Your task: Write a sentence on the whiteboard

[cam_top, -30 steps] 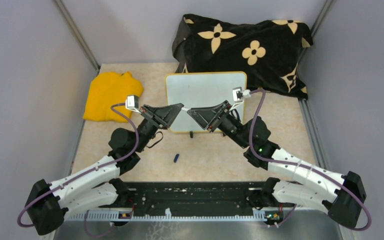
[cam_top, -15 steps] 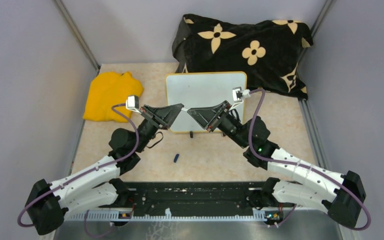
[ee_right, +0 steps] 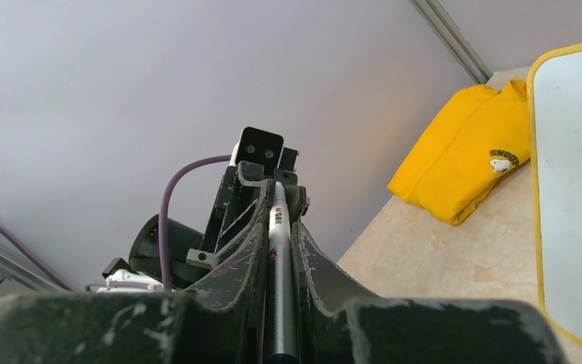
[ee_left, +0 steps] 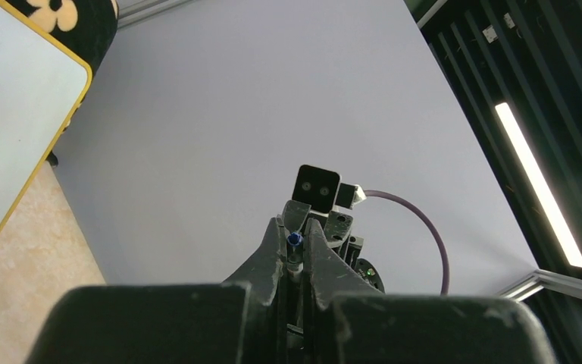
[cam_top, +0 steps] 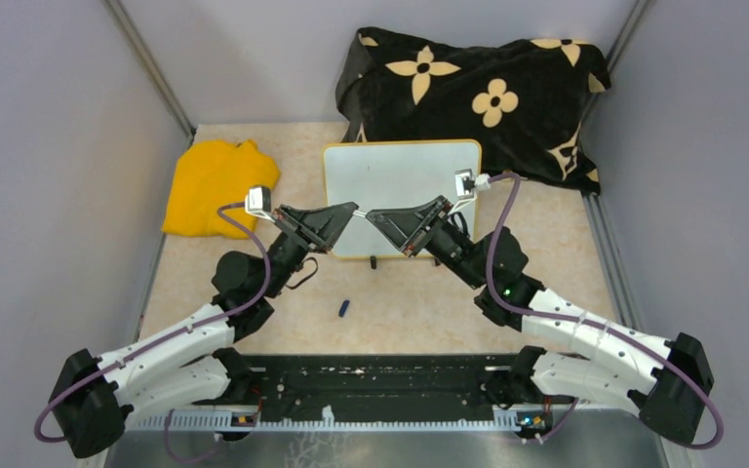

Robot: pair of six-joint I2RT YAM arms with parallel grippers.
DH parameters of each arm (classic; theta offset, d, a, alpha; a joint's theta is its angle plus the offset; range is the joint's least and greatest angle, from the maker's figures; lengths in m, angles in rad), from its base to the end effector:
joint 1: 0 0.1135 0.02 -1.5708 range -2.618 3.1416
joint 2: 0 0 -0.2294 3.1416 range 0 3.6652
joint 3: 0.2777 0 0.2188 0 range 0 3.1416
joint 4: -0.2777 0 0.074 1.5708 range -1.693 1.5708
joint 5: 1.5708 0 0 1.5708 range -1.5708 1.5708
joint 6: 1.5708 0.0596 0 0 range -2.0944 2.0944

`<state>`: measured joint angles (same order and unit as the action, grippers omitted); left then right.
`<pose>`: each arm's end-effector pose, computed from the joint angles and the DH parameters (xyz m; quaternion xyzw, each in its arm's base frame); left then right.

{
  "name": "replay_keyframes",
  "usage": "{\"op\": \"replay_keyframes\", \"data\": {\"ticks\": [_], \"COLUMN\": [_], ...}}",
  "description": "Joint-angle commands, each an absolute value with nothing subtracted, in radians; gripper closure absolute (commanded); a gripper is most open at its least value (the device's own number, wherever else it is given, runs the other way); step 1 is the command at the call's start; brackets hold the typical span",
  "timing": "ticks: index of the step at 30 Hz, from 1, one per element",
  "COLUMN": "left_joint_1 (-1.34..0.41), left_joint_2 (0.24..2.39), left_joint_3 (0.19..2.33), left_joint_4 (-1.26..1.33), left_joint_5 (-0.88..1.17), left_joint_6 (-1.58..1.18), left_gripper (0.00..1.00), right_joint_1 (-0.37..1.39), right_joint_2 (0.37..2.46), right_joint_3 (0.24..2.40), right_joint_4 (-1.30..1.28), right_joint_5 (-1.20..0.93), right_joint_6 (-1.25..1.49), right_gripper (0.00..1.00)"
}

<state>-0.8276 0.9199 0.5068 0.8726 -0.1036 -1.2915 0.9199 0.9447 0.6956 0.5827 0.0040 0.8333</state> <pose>0.1515 -0.1558 0.3256 -0.1639 0.5026 -0.7266 0.4389 0.1399 0.1832 0.3494 -0.0235 0.5794 0.6254 0.5221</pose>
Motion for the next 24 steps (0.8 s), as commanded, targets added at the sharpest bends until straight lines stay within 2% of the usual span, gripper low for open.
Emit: {"op": "replay_keyframes", "data": {"ticks": [1, 3, 4, 5, 6, 7, 9, 12, 17, 21, 24], "left_joint_1": [-0.824, -0.824, -0.824, -0.824, -0.824, -0.824, -0.824, -0.821, -0.812, -0.810, -0.802], "left_joint_2": [0.930, 0.931, 0.929, 0.924, 0.918, 0.907, 0.878, 0.800, 0.668, 0.740, 0.848], "left_joint_3": [0.489, 0.487, 0.486, 0.484, 0.481, 0.477, 0.462, 0.432, 0.565, 0.776, 0.898], "left_joint_4": [0.871, 0.870, 0.867, 0.857, 0.843, 0.828, 0.793, 0.724, 0.343, 0.068, -0.080], "left_joint_5": [-0.089, -0.086, -0.086, -0.088, -0.093, -0.103, -0.138, -0.204, -0.330, -0.414, -0.483], "left_joint_6": [-1.293, -1.291, -1.290, -1.290, -1.286, -1.280, -1.270, -1.176, -0.743, -0.359, -0.190], "left_gripper": [1.00, 1.00, 0.96, 0.81, 0.73, 0.55, 0.32, 0.12, 0.05, 0.01, 0.01], "right_joint_1": [0.922, 0.922, 0.922, 0.922, 0.922, 0.922, 0.922, 0.922, 0.921, 0.922, 0.923], "right_joint_2": [0.945, 0.944, 0.943, 0.937, 0.931, 0.922, 0.892, 0.824, 0.738, 0.740, 0.781], "right_joint_3": [0.728, 0.728, 0.729, 0.730, 0.730, 0.731, 0.733, 0.743, 0.809, 0.858, 0.886], "right_joint_4": [0.666, 0.661, 0.656, 0.648, 0.634, 0.615, 0.554, 0.414, 0.098, -0.075, -0.122], "right_joint_5": [-0.003, -0.004, -0.004, -0.003, -0.003, -0.003, 0.033, 0.098, 0.259, 0.370, 0.418], "right_joint_6": [0.843, 0.841, 0.839, 0.835, 0.830, 0.817, 0.782, 0.695, 0.504, 0.382, 0.327], "right_gripper": [0.93, 1.00, 1.00, 1.00, 1.00, 1.00, 1.00, 1.00, 1.00, 1.00, 1.00]}}
